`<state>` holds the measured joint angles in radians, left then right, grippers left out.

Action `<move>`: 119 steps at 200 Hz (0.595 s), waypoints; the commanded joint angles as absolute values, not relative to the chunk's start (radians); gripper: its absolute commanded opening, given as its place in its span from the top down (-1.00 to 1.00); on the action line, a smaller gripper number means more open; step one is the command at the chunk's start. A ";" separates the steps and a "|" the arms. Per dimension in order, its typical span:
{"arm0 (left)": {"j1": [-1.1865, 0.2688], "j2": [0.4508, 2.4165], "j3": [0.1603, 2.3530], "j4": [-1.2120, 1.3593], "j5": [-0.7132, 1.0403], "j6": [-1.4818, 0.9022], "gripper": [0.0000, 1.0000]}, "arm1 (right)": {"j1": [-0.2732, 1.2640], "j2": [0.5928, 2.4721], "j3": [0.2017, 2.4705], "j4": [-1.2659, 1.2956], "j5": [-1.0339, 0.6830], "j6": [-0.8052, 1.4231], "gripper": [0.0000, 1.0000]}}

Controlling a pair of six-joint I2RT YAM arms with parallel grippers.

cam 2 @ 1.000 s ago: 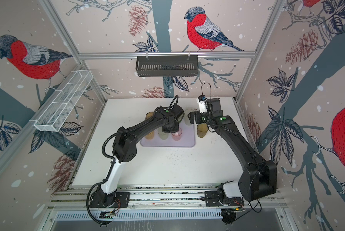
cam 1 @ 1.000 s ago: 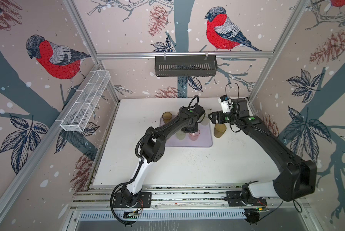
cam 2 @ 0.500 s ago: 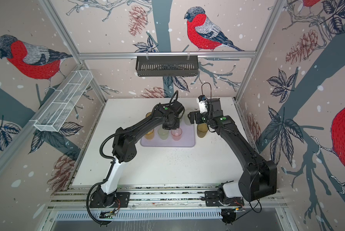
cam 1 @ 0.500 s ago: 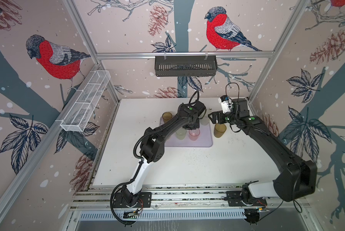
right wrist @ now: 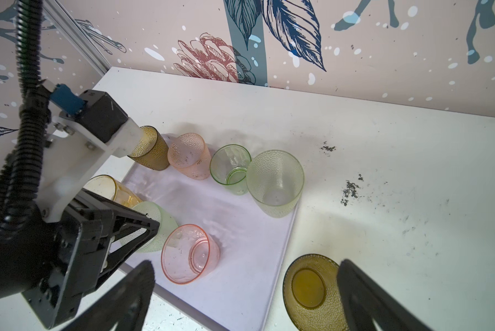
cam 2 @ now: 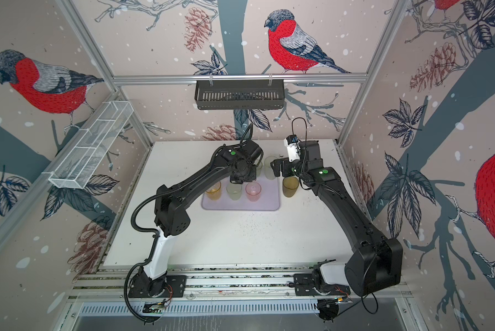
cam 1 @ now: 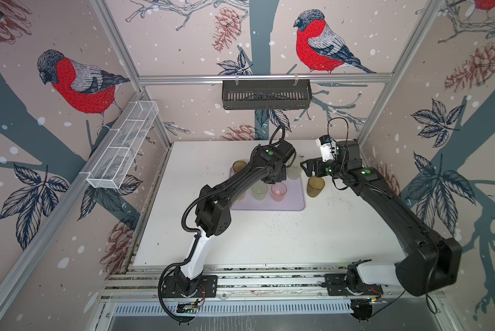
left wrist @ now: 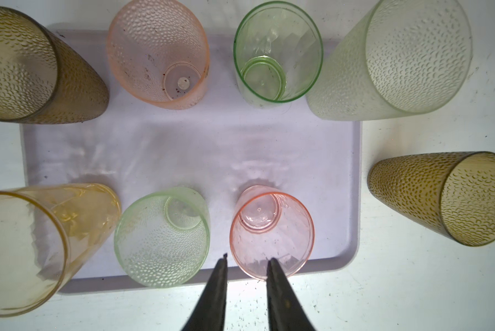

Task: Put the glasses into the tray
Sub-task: 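Open the left gripper to release the clear pink glass, then raise the left gripper while the right gripper moves toward the olive glass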

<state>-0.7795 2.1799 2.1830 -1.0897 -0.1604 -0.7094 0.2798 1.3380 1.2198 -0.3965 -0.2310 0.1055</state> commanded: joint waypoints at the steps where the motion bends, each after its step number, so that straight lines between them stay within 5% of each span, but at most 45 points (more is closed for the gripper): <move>1: -0.784 2.149 2.172 -1.108 -0.181 -0.739 0.40 | 0.281 1.327 1.228 -0.409 -0.215 0.105 -1.00; 78: -0.816 2.094 2.128 -1.089 -0.181 -0.736 0.31 | 0.283 1.286 1.209 -0.460 -0.174 0.121 -1.00; 119: -0.816 2.050 2.083 -1.063 -0.178 -0.686 0.08 | 0.289 1.290 1.227 -0.488 -0.124 0.147 -1.00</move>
<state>-0.8158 2.0731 2.0933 -1.0760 -0.1600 -0.7277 0.2829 1.2892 1.2118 -0.4717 -0.1761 0.1223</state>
